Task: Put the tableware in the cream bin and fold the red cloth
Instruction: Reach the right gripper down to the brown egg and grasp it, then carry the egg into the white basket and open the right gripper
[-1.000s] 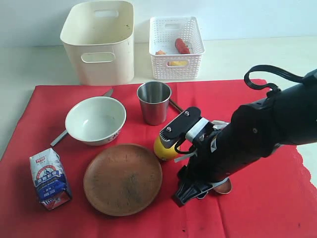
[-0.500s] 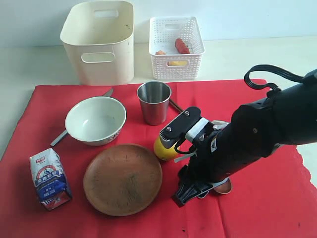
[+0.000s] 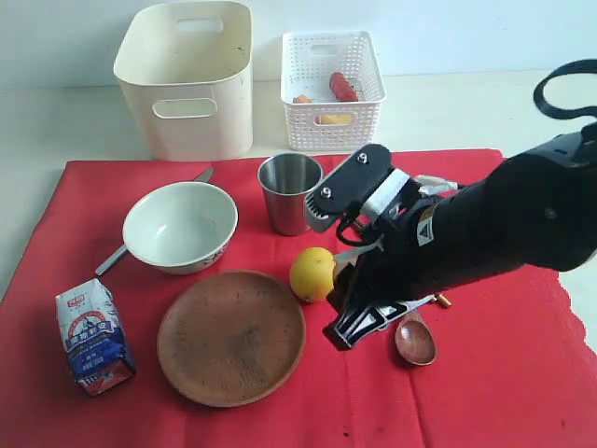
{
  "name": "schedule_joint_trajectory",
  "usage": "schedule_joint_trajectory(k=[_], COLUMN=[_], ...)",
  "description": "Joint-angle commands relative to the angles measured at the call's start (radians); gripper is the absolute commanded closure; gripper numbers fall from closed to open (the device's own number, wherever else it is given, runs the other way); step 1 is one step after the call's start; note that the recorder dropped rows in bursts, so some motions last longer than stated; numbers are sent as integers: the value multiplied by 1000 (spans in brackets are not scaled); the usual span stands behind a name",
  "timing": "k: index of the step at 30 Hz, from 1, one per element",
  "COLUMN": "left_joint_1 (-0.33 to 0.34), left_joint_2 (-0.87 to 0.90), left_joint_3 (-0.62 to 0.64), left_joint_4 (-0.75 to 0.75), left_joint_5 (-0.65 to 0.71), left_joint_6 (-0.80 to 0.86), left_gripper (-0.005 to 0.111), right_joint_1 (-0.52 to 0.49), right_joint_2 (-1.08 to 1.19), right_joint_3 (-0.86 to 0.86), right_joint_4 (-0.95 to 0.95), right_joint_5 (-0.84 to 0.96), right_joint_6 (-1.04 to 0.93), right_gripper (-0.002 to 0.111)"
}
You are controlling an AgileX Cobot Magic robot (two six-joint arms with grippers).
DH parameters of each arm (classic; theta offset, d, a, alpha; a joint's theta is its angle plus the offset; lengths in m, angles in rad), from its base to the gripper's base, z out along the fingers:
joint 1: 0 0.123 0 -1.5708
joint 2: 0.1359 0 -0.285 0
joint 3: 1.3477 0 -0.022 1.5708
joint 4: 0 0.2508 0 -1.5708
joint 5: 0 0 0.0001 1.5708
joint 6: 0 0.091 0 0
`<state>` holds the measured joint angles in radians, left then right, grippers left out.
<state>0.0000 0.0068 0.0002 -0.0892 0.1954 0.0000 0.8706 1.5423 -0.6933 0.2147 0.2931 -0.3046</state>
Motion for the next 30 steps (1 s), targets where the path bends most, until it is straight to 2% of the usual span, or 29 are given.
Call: schedule_joint_trajectory(k=[1,4,10,17,20,30], left_joint_1=[1,1,1,1,1,1], left_joint_2=[-7,-7,-7,-7,-7,-7], left_joint_3=[0,0,0,0,0,0], left_joint_4=[-8,-8,-8,-8,-8,-8], left_joint_5=[1,1,1,1,1,1], left_joint_6=[0,0,0,0,0,0], left_gripper=[104,104,104,104,104,104], right_joint_1=[3,-7,-129,-249,-298,-350], right_joint_2=[-45,-43,-41,-35,38,316], right_joint_3=[-46,-103,-235,-262,-323,-554], right_joint_4=[-32,-69,-83,-88,-88,-88], right_joint_5=[-10,-10,-55,-287,-303,-275], right_joint_6=[-7,-7,-8,-8,-8,-11], right_gripper=[108,108,108,108,108,108])
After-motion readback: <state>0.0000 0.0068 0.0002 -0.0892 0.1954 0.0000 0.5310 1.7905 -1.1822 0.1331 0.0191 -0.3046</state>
